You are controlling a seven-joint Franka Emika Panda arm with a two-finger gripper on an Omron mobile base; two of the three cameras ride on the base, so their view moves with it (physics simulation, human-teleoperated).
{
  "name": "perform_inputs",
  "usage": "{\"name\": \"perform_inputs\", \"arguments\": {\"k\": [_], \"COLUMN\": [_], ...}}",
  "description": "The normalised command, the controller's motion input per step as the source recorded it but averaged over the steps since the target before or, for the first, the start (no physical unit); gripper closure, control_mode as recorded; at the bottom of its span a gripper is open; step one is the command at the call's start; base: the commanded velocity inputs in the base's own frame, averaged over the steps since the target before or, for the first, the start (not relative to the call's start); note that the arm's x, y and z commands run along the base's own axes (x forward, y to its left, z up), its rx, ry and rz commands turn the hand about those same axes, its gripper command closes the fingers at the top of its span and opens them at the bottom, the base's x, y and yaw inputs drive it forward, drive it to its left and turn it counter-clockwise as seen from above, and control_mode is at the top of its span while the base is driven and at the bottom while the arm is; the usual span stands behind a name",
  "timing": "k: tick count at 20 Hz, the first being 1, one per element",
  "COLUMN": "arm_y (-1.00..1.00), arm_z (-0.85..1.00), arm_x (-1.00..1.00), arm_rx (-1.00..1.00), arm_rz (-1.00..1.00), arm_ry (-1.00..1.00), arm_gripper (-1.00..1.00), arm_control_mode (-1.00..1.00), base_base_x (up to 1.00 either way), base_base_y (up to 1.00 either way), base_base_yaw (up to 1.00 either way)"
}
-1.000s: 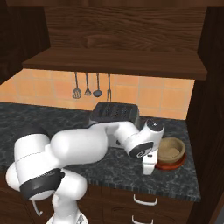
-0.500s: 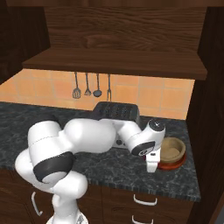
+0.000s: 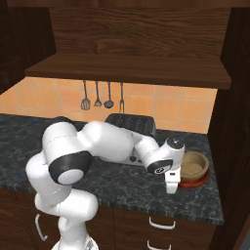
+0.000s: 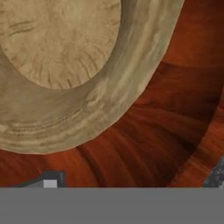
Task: Pick up the bowls on the counter and stack them on top of one another in the open cabinet. Place the smaller bowl on top of the larger bowl.
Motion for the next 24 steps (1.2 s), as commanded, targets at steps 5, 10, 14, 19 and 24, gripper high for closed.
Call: {"name": "perform_inputs", "arguments": {"k": [5,10,14,19,24], "arm_y": [0.00,0.07,0.11,0.44,1.00], "arm_z": [0.04,0.74,1.00,1.00,1.00], "arm_x": [0.00,-0.05,-0.40,-0.59,-0.53], "arm_rx": [0.00,0.00,0.00,0.00,0.00], "arm_rz": [0.00,-0.07,-0.07,-0.03,0.05], "arm_ry": [-0.01,-0.23,-0.39,-0.48,-0.40], "arm_gripper": [1.00,1.00,1.00,1.00,1.00], "arm_control_mode": [-1.00,-1.00,-1.00,-1.00,-1.00], "base_base_x": [0.00,0.00,0.00,0.00,0.00], "base_base_y": [0.00,0.00,0.00,0.00,0.00], "base_base_yaw": [0.00,0.00,0.00,0.00,0.00]}}
